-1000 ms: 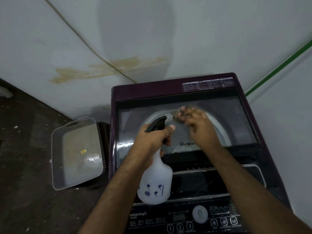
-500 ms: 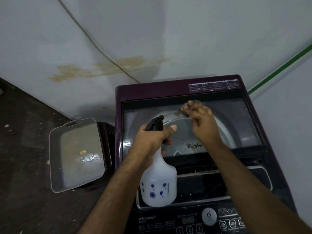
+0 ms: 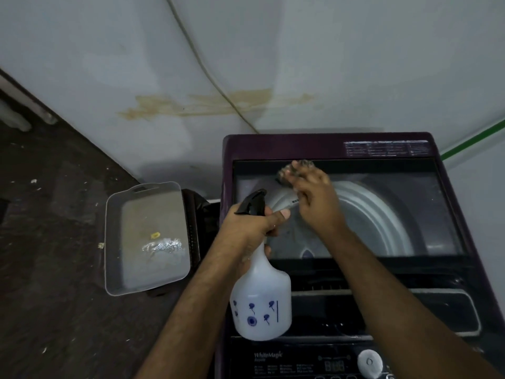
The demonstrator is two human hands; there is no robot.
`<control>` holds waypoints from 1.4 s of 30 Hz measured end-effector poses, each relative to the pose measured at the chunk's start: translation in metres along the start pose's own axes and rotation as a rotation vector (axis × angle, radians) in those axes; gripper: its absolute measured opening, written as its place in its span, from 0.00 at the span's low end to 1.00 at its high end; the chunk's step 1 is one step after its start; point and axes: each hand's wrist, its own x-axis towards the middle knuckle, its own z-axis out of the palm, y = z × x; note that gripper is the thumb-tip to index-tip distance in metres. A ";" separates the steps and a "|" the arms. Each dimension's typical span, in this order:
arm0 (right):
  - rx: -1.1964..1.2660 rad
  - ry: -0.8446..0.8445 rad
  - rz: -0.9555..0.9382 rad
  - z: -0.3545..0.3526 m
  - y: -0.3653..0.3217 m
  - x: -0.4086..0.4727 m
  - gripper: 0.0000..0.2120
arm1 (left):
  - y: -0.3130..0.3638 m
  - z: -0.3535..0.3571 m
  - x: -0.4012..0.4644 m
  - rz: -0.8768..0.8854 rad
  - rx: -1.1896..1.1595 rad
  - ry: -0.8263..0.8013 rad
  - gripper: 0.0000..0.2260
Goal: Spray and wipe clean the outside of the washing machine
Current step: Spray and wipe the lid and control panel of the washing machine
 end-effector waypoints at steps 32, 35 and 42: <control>-0.036 0.025 0.045 -0.071 0.101 -0.082 0.21 | -0.025 0.126 -0.013 -0.038 0.224 -0.202 0.11; 0.022 -0.160 -0.139 -0.076 0.093 -0.121 0.19 | -0.030 0.151 -0.014 -0.051 0.241 -0.215 0.08; -0.048 0.073 0.089 -0.134 0.169 -0.170 0.27 | -0.040 0.206 -0.009 -0.063 0.347 -0.267 0.14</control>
